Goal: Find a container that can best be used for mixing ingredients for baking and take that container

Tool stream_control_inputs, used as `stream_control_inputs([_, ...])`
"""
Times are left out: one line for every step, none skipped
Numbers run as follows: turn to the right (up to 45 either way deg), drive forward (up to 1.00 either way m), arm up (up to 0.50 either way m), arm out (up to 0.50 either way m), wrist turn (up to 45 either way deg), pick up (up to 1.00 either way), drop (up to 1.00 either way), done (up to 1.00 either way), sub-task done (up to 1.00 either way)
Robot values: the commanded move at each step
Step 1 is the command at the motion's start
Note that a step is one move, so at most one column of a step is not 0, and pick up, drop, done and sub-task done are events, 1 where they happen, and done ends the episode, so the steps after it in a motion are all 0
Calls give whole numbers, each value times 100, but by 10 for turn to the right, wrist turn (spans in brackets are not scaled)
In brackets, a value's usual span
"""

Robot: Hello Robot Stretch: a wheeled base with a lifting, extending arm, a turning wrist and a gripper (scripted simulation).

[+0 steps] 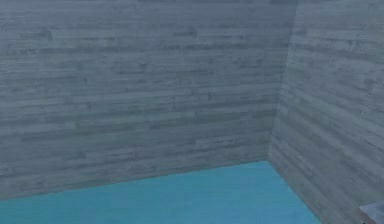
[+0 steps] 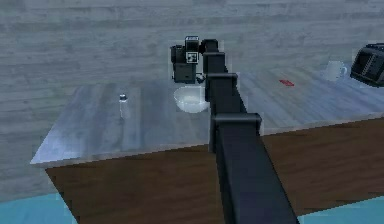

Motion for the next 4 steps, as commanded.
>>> stream_control_inputs([0,0,-10,0,0,0,0,0,0])
stream_control_inputs([0,0,0,0,0,100,0,0,0])
stream_control_inputs([0,0,10,0,0,0,0,0,0])
stream_control_inputs([0,0,0,0,0,0,0,100,0])
